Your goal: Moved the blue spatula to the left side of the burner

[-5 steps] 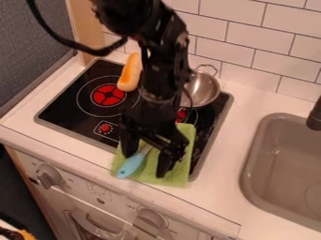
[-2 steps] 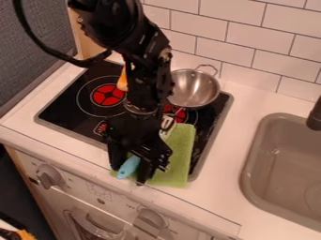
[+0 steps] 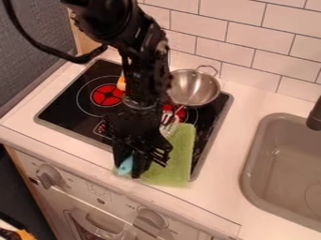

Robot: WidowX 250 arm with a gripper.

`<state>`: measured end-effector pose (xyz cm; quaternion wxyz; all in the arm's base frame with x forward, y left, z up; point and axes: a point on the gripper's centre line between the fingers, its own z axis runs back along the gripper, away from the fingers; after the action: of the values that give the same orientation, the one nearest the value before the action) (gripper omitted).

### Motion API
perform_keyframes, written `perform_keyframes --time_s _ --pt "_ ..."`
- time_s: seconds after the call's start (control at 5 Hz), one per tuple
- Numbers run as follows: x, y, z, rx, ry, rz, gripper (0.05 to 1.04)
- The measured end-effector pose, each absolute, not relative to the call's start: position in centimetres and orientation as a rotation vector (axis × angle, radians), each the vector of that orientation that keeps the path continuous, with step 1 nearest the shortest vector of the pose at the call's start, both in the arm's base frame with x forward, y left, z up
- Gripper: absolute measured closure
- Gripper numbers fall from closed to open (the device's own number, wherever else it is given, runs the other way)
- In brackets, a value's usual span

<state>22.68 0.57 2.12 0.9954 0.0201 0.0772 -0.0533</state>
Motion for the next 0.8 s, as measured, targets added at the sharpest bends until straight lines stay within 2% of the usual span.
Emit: perform_keyframes --time_s 0.2,0.4,0.8 --pt "24.1 1.6 6.2 0.031 0.05 -0.072 0.716" --pt "24.3 5.8 7.5 0.041 0.022 0.074 0.716" --pt "25.8 11.8 5.2 0.07 0.082 0.151 0.716"
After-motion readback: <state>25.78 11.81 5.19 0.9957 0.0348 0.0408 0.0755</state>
